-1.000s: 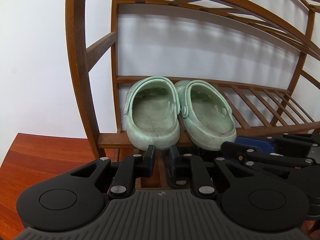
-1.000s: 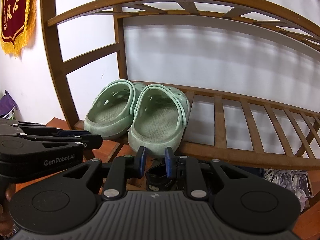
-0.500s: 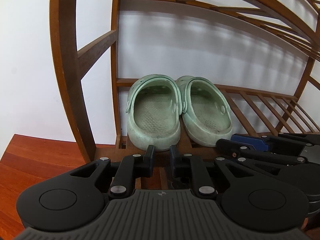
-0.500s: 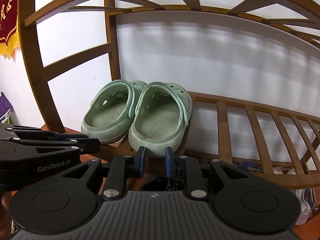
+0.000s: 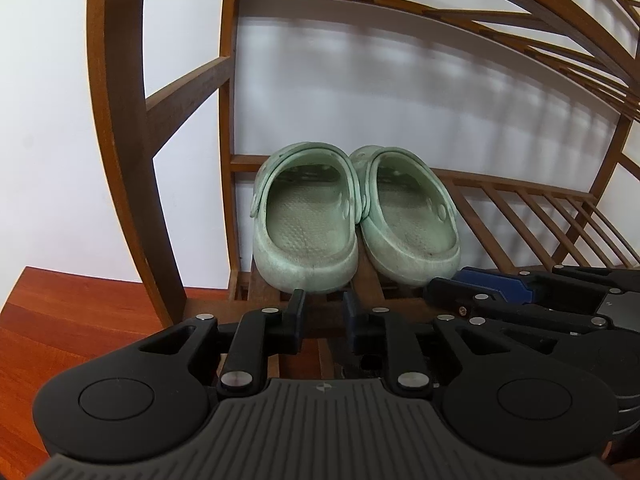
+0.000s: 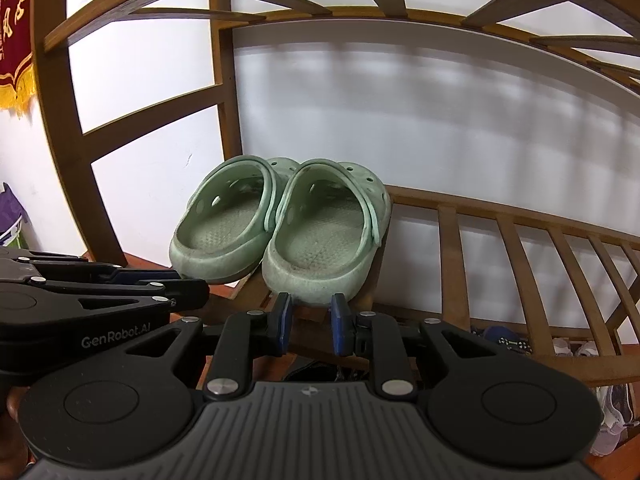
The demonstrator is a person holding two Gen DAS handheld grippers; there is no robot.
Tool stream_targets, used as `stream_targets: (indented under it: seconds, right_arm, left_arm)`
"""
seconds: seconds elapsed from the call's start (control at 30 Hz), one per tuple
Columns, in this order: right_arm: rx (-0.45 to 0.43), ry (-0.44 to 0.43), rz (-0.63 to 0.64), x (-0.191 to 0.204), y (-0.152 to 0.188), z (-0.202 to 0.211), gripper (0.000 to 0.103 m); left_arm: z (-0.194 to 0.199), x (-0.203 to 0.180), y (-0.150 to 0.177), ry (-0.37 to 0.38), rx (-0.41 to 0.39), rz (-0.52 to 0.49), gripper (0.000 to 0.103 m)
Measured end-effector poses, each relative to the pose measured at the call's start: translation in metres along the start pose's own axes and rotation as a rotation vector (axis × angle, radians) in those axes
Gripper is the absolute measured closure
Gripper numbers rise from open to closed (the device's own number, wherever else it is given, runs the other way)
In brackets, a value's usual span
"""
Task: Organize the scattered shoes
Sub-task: 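Withdraw both tools and lower them toward the pink fluffy slippers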
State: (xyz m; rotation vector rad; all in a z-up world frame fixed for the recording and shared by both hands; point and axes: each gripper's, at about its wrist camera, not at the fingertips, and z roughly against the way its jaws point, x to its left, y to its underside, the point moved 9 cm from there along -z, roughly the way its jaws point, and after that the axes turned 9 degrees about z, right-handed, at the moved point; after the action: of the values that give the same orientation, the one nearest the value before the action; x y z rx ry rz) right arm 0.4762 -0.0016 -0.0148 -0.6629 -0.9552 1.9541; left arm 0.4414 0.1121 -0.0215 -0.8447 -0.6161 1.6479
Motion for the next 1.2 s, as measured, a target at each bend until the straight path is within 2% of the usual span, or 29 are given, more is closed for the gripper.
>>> stream_targets:
  seconds: [0.23,0.37,0.5,0.73,0.9,1.03,1.2]
  right_arm:
    - [0.004,-0.012,0.005,0.008,0.002,0.018,0.077]
    - [0.001,-0.014,0.004,0.012,0.005,0.032,0.067]
    - [-0.009,-0.01,0.004,0.016,0.008,0.049,0.055]
    - [-0.007,-0.021,-0.003,0.023,0.018,0.071,0.034]
    - [0.014,-0.037,0.004,0.037,0.034,0.085,0.02]
    - [0.043,-0.047,0.01,0.05,0.052,0.091,0.017]
    - [0.09,-0.04,-0.004,0.067,0.082,0.09,0.013]
  left_arm:
    - [0.027,0.002,0.011,-0.018,-0.005,0.003,0.066]
    - [0.046,0.004,0.018,-0.036,-0.011,0.007,0.06]
    - [0.066,0.008,0.024,-0.053,-0.017,0.012,0.043]
    - [0.098,0.021,0.045,-0.083,-0.01,0.022,0.025]
    - [0.103,0.039,0.071,-0.107,0.004,0.014,0.021]
    - [0.107,0.063,0.103,-0.15,0.049,0.019,0.02]
    - [0.103,0.09,0.132,-0.156,0.103,0.048,0.018]
